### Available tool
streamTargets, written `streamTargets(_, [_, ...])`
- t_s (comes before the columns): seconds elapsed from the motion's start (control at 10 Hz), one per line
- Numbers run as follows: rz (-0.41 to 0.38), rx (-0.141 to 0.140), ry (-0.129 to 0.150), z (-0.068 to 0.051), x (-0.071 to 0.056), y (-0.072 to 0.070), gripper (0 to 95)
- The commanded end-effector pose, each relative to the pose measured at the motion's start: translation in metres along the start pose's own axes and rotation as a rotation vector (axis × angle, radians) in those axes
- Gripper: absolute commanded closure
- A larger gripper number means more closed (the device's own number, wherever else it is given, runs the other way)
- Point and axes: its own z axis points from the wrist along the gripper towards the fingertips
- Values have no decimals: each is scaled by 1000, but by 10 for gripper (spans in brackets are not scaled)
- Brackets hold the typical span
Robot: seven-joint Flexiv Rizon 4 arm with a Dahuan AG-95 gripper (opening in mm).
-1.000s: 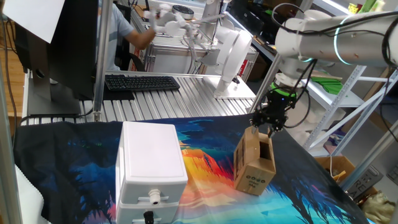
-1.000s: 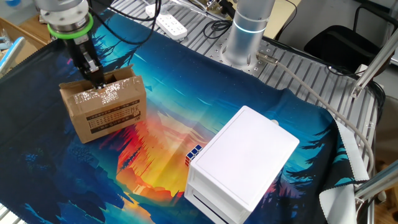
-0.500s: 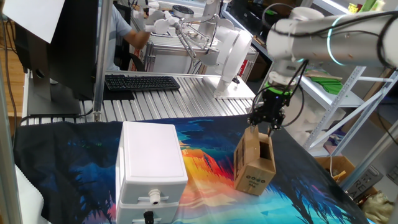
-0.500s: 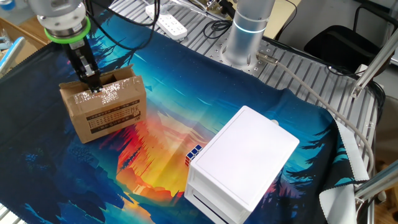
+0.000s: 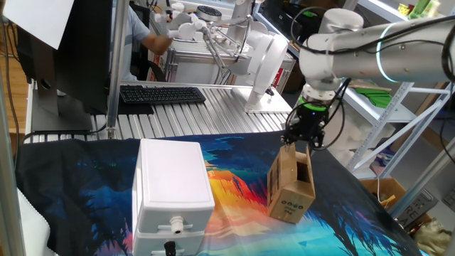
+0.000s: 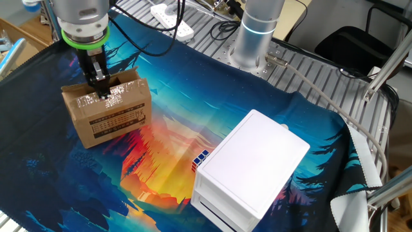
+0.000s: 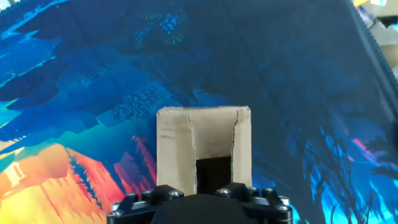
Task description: Cover the box
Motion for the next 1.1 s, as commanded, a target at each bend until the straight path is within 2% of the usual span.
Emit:
streamTargets(0.1, [-24, -52, 33, 0, 0, -9, 190])
streamTargets(0.3, [-41, -74, 35, 5, 1, -20, 190])
streamTargets(0.4, [-43, -88, 22, 14, 3, -26, 380])
streamTargets(0.5, [-42, -101, 14, 22, 5, -30, 380])
streamTargets(0.6, [-39, -111, 18, 27, 4, -31, 380])
streamTargets(0.8, [-35, -113, 17, 33, 2, -24, 380])
streamTargets(1.0, [-35, -114, 18, 36, 1, -21, 380])
streamTargets(1.1, [-32, -109, 20, 34, 0, -16, 380])
